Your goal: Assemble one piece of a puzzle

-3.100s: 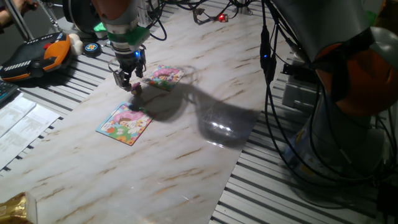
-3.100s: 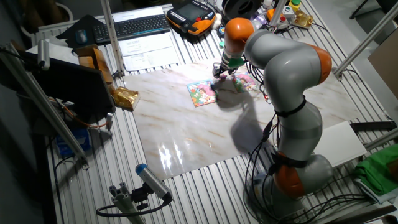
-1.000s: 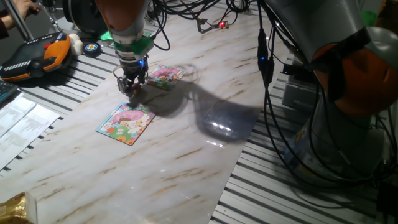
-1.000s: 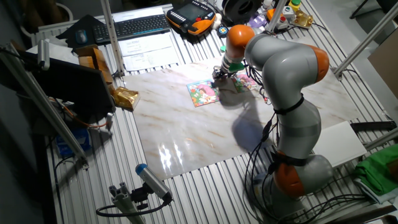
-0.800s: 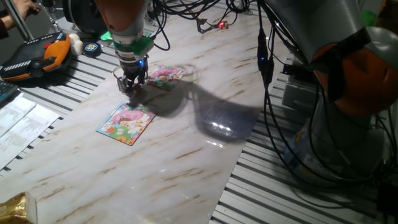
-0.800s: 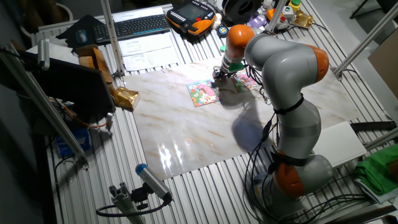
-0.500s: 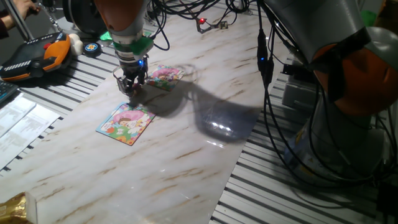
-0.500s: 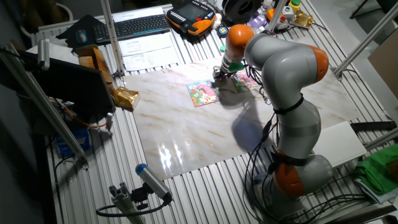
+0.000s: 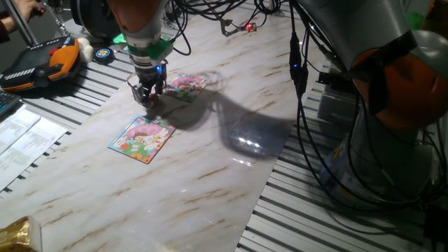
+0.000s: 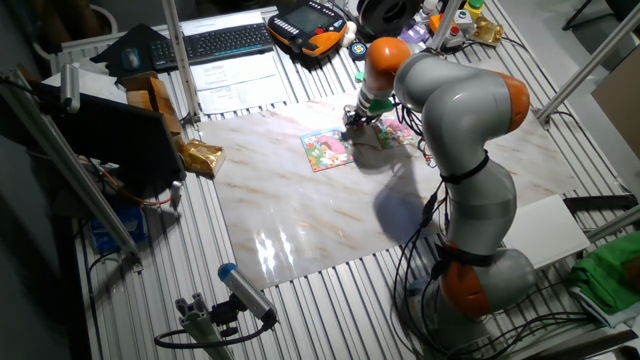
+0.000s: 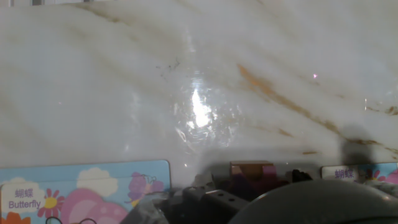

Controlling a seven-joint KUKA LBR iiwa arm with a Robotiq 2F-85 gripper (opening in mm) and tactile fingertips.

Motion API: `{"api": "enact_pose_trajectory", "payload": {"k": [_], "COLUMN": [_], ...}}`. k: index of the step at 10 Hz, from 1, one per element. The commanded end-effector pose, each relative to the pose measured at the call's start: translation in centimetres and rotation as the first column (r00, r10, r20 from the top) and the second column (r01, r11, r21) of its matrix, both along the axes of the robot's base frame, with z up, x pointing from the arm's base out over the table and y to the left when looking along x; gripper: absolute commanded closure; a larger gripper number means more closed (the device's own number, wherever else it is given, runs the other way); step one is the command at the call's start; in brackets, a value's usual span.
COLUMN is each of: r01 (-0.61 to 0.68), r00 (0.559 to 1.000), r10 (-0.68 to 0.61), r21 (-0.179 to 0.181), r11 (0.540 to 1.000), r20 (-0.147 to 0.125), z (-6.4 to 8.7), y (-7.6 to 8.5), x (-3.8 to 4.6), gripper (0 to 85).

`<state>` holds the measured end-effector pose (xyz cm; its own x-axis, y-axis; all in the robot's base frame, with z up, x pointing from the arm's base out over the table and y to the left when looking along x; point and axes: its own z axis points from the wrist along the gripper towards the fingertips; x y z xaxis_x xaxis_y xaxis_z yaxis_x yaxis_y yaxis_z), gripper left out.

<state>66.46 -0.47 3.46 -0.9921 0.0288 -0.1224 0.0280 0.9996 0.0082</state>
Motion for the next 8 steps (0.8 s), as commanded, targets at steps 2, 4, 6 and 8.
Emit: {"api": "enact_pose_trajectory", "payload": {"k": [2, 4, 6, 8], "r01": [-0.001, -0.007, -0.012, -0.012], "r00": [1.0, 1.0, 1.0, 1.0], "r10": [0.001, 0.007, 0.012, 0.012], "r21": [-0.003, -0.007, -0.007, -0.01], "r11": [1.0, 1.0, 1.0, 1.0], "r20": [0.002, 0.003, 0.003, 0.003], "z": [0.13, 0.21, 0.27, 0.75], "y": [0.02, 0.06, 0.04, 0.0], "x": [0.02, 0.04, 0.02, -0.03], "gripper": [24.0, 30.3, 38.7, 42.0]}}
